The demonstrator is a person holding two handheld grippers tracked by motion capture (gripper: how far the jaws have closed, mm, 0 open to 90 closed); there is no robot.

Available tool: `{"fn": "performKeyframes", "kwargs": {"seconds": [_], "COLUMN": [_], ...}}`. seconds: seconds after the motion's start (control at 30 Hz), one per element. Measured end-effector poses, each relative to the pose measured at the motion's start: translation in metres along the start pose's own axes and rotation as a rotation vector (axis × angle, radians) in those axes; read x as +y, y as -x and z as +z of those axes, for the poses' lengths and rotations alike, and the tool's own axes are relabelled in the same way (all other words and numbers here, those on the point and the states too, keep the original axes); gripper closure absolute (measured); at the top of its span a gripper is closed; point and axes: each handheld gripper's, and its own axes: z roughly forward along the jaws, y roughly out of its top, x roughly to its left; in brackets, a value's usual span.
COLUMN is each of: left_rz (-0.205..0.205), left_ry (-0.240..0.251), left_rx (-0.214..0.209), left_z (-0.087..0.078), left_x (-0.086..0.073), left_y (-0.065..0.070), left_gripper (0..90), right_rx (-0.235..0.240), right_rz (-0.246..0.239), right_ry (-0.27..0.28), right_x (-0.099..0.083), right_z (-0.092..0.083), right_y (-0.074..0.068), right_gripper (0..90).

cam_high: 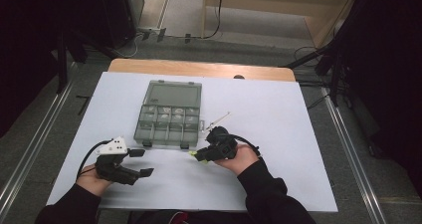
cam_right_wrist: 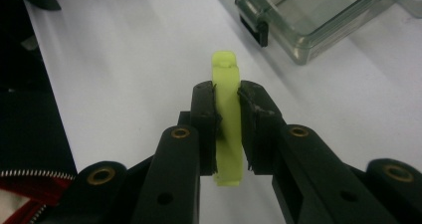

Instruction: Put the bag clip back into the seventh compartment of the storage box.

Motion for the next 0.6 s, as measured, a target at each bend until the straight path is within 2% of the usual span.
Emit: {"fn": "performKeyframes", "kwargs": {"seconds": [0.2,0.37,0.6], "left_rz": [0.000,0.001,0.002], "left_ry": [0.000,-0.001,-0.006], "left_rx": [0.000,0.001,0.005], "left_z": [0.000,0.000,0.000], "left_x": [0.000,0.000,0.000], "left_y": [0.000,0.000,0.000], "left_gripper": [22.3,22.3,22.3], "right_rx": [-0.022,-0.065,-0.073], "right_rz": [0.025,0.020,0.038], "right_ry": [0.007,0.017,0.029], "right_x": [0.005,0.011,0.018], "right_z": [-0.004,-0.009,-0.015], "right_y": [-0.003,-0.008,-0.010], "right_gripper": [79.1,79.1,79.1]}}
